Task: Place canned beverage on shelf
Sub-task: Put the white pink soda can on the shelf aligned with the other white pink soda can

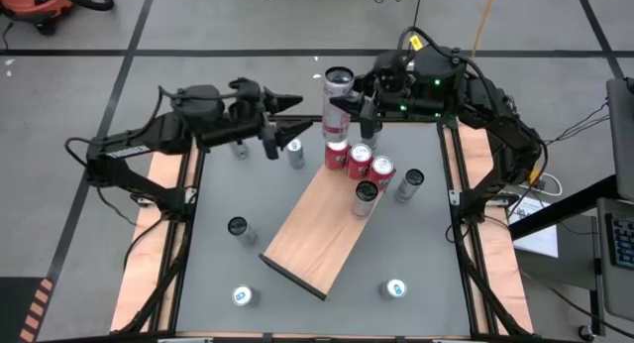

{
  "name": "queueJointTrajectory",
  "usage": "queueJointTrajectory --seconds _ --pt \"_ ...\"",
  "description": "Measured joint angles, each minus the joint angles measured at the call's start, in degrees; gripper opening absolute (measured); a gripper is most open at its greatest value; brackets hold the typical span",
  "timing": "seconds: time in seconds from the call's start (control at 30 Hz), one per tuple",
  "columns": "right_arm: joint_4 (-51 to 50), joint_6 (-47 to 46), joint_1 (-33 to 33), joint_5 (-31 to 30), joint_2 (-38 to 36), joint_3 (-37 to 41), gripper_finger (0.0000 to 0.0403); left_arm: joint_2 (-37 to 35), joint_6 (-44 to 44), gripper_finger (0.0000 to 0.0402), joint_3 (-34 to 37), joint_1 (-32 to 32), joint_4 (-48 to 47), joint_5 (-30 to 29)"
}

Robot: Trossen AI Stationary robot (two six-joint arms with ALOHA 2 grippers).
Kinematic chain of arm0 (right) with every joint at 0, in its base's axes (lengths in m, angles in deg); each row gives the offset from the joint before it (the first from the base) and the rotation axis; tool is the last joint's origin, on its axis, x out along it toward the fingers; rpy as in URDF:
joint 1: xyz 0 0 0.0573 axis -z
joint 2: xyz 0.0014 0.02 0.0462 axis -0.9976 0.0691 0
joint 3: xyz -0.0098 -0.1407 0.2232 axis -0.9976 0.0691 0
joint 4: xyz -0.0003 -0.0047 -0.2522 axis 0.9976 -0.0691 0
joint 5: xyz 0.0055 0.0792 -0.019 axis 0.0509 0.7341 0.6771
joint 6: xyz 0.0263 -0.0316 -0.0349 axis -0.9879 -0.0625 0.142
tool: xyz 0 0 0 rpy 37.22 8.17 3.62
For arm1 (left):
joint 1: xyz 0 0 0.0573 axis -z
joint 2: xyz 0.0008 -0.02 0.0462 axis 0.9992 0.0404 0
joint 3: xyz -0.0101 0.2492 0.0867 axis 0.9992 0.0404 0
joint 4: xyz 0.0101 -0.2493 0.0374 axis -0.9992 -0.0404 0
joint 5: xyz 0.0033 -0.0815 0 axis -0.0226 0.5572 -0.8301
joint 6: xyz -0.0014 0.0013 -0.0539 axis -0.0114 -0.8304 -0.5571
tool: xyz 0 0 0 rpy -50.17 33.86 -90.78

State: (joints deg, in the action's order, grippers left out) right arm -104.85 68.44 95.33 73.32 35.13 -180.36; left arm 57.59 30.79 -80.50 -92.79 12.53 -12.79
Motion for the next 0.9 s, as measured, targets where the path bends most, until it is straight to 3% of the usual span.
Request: queueJointTrajectory --seconds 0.53,0.77,0.9 --pt "-4.0 1.5 -4.2 1.4 1.4 0.0 0.0208 3.1 -2.0 0.0374 0.0 -10.6 11.5 28.3" --pt "-4.0 1.8 -5.0 1.4 2.8 0.0 0.0208 5.5 -3.0 0.0374 0.0 -11.1 11.7 35.5" --pt "-3.9 1.8 -5.1 1.4 3.5 0.0 0.0208 5.7 -3.0 0.0374 0.0 -11.0 11.4 35.7"
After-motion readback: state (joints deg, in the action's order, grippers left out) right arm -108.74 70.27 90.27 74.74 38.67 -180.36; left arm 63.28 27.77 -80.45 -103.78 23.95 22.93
